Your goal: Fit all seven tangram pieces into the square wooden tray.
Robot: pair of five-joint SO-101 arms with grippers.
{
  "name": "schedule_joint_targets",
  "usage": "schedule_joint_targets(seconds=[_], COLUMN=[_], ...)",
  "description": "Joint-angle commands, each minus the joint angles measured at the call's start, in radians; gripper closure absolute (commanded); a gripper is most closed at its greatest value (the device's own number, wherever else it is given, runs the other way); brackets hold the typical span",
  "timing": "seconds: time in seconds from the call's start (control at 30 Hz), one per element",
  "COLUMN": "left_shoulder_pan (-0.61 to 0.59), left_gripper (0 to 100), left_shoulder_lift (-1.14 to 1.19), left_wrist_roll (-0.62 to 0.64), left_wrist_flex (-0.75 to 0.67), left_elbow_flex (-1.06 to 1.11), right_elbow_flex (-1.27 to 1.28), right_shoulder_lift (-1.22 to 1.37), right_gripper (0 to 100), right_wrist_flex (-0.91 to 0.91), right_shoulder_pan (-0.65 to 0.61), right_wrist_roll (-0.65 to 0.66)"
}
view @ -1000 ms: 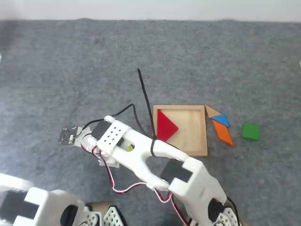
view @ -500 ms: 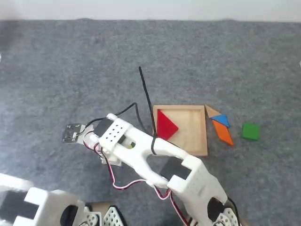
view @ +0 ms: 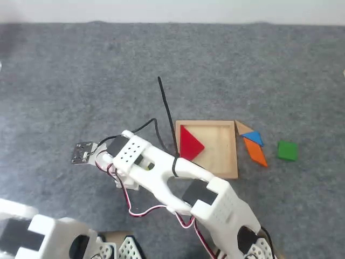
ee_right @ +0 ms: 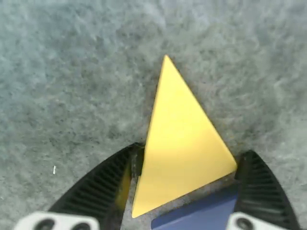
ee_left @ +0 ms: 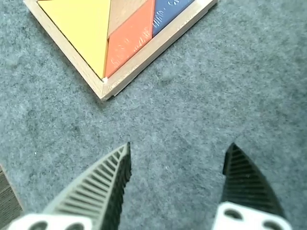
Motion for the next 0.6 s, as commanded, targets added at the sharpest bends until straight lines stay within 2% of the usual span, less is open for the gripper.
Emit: schedule_joint_targets(seconds=[0.0,0.17,0.3,0.57], left_shoulder_pan=[-0.005,-0.005,-0.005,-0.005], left_gripper=[69,69,69,69], left_shoulder_lift=[-0.008,-0.008,-0.006,-0.006], left_wrist_roll=[-0.009,-0.009,-0.009,-0.009], left_wrist_flex=[0.008,0.008,0.008,0.008], left_elbow_flex=[-0.008,-0.008,-0.008,-0.008], right_elbow_flex=[-0.037,-0.075,-0.121,-0.123], right_shoulder_lift=[-0.002,-0.013,-0.027,-0.053], right_gripper=[69.0,74.4,73.4,73.5], right_wrist_flex=[-0.004,0.033,0.097,0.107], right_shoulder_pan=[0.01,0.015,0.016,0.016], right_wrist_roll=[0.005,0.002,0.002,0.002])
